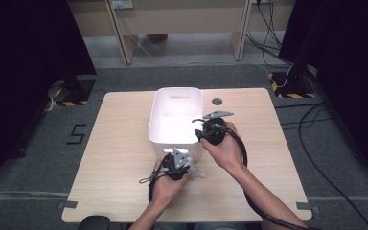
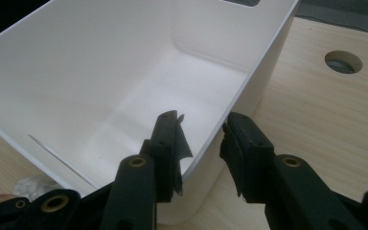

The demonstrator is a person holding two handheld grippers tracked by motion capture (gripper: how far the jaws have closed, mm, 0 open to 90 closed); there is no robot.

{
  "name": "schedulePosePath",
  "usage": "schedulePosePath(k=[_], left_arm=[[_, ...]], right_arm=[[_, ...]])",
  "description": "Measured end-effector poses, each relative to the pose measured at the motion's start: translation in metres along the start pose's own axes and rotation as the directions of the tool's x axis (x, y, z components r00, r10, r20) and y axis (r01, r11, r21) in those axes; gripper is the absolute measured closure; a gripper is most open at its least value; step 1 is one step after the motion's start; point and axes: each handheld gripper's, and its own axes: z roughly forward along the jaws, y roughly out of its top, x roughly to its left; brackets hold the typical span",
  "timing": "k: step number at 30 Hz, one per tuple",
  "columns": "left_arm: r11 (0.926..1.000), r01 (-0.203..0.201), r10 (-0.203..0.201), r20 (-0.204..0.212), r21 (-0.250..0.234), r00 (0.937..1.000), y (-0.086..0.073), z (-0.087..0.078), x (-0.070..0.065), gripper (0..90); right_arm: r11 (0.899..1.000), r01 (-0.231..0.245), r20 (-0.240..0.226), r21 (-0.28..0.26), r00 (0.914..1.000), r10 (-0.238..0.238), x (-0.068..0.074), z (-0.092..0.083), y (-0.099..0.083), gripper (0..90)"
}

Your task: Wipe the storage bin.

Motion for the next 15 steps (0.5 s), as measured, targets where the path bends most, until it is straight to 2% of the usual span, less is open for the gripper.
schedulePosePath(k=[5, 15], left_arm=[[1.0000, -0.006, 0.006, 0.009, 0.002, 0.9999, -0.0043, 0.0064, -0.0009, 75.0], [1.0000, 0.001, 0.000, 0.007, -0.005, 1.0000, -0.0013, 0.0047, -0.0026, 74.9]], right_arm=[[1.000, -0.001, 0.001, -0.003, 1.0000, 0.001, -0.0001, 0.0003, 0.0000, 66.1], [1.000, 0.000, 0.002, -0.003, 1.0000, 0.000, 0.0005, 0.0006, -0.0002, 66.2]])
